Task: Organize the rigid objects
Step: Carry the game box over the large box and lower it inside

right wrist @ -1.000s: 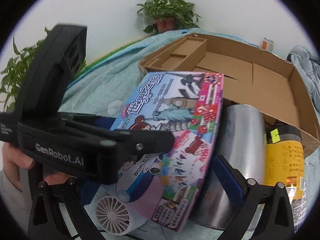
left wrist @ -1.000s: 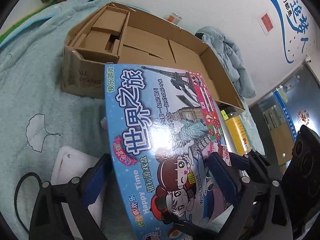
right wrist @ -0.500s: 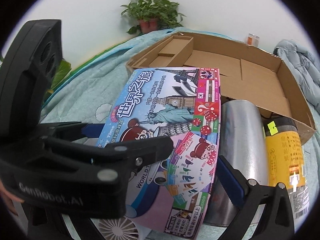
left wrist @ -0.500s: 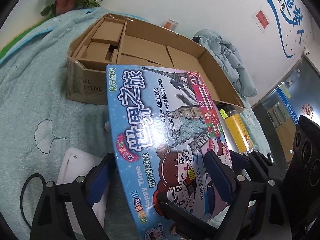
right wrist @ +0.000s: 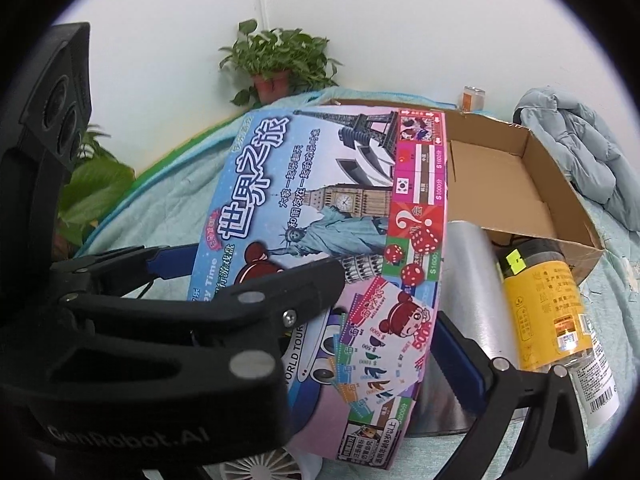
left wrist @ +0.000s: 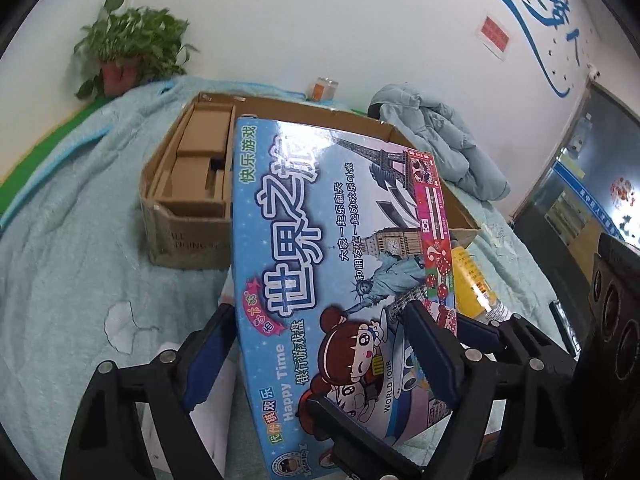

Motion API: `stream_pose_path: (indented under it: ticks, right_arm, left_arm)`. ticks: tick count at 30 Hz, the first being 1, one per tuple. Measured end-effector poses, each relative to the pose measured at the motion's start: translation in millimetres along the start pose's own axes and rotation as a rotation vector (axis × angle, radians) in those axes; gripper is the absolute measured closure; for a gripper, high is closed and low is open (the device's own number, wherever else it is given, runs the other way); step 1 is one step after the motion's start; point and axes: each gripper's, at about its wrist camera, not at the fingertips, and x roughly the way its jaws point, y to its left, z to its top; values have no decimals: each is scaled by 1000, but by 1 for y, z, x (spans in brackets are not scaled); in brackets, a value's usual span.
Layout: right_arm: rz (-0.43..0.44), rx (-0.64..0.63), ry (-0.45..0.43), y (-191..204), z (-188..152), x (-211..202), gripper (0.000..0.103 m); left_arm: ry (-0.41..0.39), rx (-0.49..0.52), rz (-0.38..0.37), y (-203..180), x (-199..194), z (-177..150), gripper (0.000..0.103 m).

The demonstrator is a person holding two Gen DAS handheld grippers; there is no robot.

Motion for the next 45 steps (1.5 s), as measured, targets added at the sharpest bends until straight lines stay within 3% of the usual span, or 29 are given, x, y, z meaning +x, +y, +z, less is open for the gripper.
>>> stream_pose_path:
  ticks: [25,36,45]
  right_arm:
    - [-43,6,-144,-16,47,-9,9]
    - [-62,-2,-169,-29,82,10,10]
    - [-73,-5,-115,-52,117,42,10]
  left_arm:
    - [-130,118,65,-44,-18,72,24]
    - [-135,129,52,-36,15,132,25]
    - [-69,132,42,-28,72,186,27]
